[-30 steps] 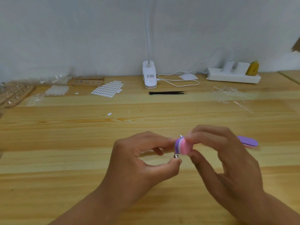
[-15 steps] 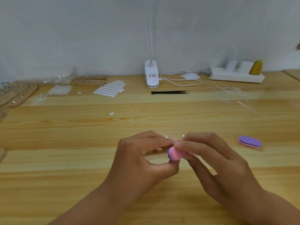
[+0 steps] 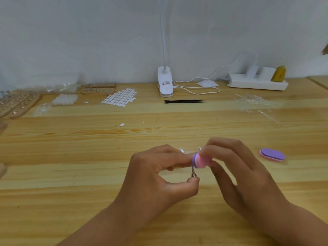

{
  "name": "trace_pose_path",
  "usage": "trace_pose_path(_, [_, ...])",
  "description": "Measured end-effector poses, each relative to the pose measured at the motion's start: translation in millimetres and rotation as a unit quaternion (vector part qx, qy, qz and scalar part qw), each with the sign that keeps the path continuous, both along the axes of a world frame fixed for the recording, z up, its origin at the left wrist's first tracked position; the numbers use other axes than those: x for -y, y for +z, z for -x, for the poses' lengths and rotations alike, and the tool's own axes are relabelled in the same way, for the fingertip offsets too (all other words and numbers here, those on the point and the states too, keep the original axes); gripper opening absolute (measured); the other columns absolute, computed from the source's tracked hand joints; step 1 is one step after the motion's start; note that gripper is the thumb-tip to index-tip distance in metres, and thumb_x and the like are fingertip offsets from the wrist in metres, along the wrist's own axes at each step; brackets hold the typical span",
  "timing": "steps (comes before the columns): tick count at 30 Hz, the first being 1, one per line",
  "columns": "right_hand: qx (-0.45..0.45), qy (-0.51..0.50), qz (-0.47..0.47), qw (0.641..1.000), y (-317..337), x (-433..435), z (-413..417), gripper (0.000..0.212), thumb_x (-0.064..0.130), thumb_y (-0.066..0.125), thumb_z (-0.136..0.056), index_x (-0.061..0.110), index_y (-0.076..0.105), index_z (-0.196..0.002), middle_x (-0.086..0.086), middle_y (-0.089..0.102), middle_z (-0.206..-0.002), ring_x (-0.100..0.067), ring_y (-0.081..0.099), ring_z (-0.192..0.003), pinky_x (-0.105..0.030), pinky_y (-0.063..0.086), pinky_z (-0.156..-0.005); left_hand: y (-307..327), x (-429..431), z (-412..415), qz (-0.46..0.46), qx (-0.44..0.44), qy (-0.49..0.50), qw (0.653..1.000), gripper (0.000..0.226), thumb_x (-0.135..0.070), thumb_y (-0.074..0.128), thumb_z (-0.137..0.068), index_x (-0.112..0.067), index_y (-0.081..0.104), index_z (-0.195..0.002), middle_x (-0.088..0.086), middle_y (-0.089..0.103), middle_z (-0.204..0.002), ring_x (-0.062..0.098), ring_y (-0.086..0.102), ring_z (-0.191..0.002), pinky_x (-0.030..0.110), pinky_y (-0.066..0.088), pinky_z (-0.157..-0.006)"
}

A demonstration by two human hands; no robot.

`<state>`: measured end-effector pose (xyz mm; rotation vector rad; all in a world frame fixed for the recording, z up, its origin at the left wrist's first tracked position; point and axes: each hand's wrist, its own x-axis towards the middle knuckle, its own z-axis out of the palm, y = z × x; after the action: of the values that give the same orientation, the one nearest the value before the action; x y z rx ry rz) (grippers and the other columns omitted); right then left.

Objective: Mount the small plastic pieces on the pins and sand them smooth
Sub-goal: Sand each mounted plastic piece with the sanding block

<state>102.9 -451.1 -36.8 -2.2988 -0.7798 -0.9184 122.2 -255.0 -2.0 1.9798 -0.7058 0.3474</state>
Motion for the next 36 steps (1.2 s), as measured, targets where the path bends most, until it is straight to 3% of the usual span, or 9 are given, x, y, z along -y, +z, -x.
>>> trace_pose_path(4, [-0.002, -0.002, -0.04, 0.999, 3, -1, 0, 0.024, 0.006, 0.052, -0.097, 0.015, 0.058, -0.119, 0.0, 0.059, -0.115, -0.013, 0.059, -0.108, -0.017, 0.043, -0.096, 0, -1, -1, 0.011, -0.009, 0.001, 1.0, 0.031, -0.014, 0.082, -0.057, -0.03, 0.077, -0.083, -0.018, 0.07, -0.075, -0.003, 0.063, -0.07, 0.008, 0.044, -0.063])
trace_pose_path(8, [0.018, 0.019, -0.001, 1.0, 0, -1, 3, 0.027, 0.002, 0.054, -0.097, 0.016, 0.057, -0.12, 0.002, 0.056, -0.118, -0.012, 0.058, -0.108, -0.02, 0.045, -0.094, 0, 1, 2, 0.011, -0.003, -0.016, 1.0, 0.036, -0.012, 0.083, -0.059, -0.034, 0.075, -0.087, -0.02, 0.07, -0.079, -0.003, 0.062, -0.073, 0.008, 0.043, -0.063])
trace_pose_path(12, [0.013, -0.008, -0.045, 0.999, 4, 6, -2, 0.024, 0.009, 0.056, -0.098, 0.019, 0.058, -0.12, 0.004, 0.057, -0.114, -0.008, 0.058, -0.109, -0.015, 0.041, -0.097, -2, 0, 0, 0.043, -0.026, -0.013, 0.999, 0.039, -0.013, 0.083, -0.059, -0.034, 0.076, -0.091, -0.021, 0.072, -0.082, -0.004, 0.064, -0.072, 0.008, 0.045, -0.062])
trace_pose_path(17, [0.033, 0.034, -0.02, 0.999, 0, 0, 4, 0.025, 0.005, 0.057, -0.099, 0.018, 0.06, -0.121, 0.001, 0.058, -0.115, -0.011, 0.061, -0.103, -0.022, 0.048, -0.088, -2, 1, 3, 0.037, -0.021, -0.028, 0.999, 0.033, -0.015, 0.082, -0.062, -0.035, 0.076, -0.087, -0.019, 0.071, -0.08, 0.001, 0.065, -0.074, 0.008, 0.044, -0.062])
trace_pose_path(20, [0.024, -0.011, -0.04, 0.999, 3, 6, -2, 0.023, 0.008, 0.057, -0.097, 0.017, 0.058, -0.118, 0.003, 0.056, -0.113, -0.005, 0.057, -0.108, -0.014, 0.042, -0.094, -3, 0, 1, 0.062, -0.034, -0.011, 0.997, 0.035, -0.012, 0.083, -0.06, -0.033, 0.077, -0.088, -0.017, 0.073, -0.08, 0.001, 0.066, -0.072, 0.013, 0.049, -0.06])
trace_pose_path(23, [0.046, 0.003, -0.049, 0.998, 4, -3, 4, 0.024, 0.007, 0.059, -0.096, 0.013, 0.059, -0.119, 0.0, 0.059, -0.113, -0.006, 0.058, -0.11, -0.013, 0.041, -0.097, -4, 1, 1, 0.072, -0.044, -0.04, 0.996, 0.032, -0.014, 0.083, -0.063, -0.032, 0.077, -0.089, -0.016, 0.073, -0.082, 0.005, 0.067, -0.075, 0.014, 0.048, -0.061])
trace_pose_path(31, [0.05, -0.047, -0.068, 0.995, 8, 0, 7, 0.027, 0.012, 0.062, -0.093, 0.019, 0.059, -0.119, 0.012, 0.056, -0.112, 0.006, 0.054, -0.109, -0.005, 0.036, -0.097, -14, 3, -1, 0.141, -0.154, -0.113, 0.971, 0.029, -0.018, 0.08, -0.075, -0.024, 0.078, -0.103, -0.008, 0.075, -0.102, 0.015, 0.069, -0.098, 0.018, 0.052, -0.072])
trace_pose_path(36, [0.039, -0.059, -0.06, 0.996, 8, 5, 3, 0.025, 0.01, 0.061, -0.093, 0.017, 0.06, -0.117, 0.002, 0.06, -0.107, -0.007, 0.058, -0.099, -0.009, 0.039, -0.095, -21, 4, -2, 0.158, -0.199, -0.116, 0.96, 0.03, -0.026, 0.074, -0.08, -0.021, 0.075, -0.109, -0.004, 0.074, -0.106, 0.017, 0.069, -0.099, 0.024, 0.053, -0.078])
